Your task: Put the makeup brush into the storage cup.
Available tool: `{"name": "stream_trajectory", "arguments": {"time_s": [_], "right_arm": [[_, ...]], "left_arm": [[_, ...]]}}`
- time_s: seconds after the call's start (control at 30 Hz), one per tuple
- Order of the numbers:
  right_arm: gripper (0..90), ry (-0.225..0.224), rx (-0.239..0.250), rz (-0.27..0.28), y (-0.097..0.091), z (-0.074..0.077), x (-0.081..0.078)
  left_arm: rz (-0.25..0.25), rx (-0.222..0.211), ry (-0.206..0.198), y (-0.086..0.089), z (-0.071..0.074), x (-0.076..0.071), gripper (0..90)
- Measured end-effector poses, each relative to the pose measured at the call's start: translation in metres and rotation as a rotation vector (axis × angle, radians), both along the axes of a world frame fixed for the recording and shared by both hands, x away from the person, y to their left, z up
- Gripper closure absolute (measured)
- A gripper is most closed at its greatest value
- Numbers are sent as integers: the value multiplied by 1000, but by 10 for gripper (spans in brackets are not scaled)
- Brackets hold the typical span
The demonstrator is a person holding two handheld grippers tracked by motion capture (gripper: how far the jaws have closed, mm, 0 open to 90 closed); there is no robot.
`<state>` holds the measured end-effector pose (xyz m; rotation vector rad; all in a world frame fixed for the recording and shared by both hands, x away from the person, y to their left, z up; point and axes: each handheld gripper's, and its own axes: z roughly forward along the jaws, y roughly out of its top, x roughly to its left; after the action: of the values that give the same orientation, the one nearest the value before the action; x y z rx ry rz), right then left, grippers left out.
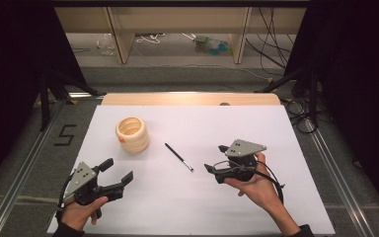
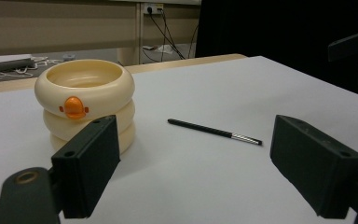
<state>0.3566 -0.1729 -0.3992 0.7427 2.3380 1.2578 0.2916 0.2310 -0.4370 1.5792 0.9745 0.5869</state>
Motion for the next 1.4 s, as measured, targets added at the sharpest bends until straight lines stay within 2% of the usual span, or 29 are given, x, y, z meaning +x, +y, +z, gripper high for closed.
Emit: {"name": "stream_trajectory", "arguments": {"time_s": [0.13,0.23,0.37,0.53,0.8,1.0,1.03,1.07,1.1,1.2,1.3,1.37,1.4], "right_arm": [[255,41,-18,8,11,0,11],[255,50,-21,4,14,-1,15],[255,96,-48,13,21,-1,24],[218,111,-89,20,31,-3,31],[203,98,-104,23,45,-7,42],[236,128,-134,38,56,-10,53],[239,149,-148,43,57,-10,54],[244,138,-149,43,59,-12,56],[246,152,-156,49,60,-13,57],[253,159,-173,52,65,-17,62],[256,202,-203,54,71,-20,66],[257,191,-207,50,74,-22,69],[262,201,-218,58,76,-22,71]], "left_arm": [[1,-2,-1,0,0,0,156],[2,-3,2,0,0,0,156],[2,-1,3,0,0,0,156],[-2,-1,2,0,0,0,157],[2,0,3,0,0,0,157],[2,3,7,1,0,0,157],[2,2,7,1,0,0,157],[2,3,5,1,0,0,157],[1,3,6,1,0,0,157],[-2,2,6,1,-1,0,156],[-6,0,6,0,0,0,156],[-8,0,4,0,0,0,156],[-5,0,4,0,0,0,156]]}}
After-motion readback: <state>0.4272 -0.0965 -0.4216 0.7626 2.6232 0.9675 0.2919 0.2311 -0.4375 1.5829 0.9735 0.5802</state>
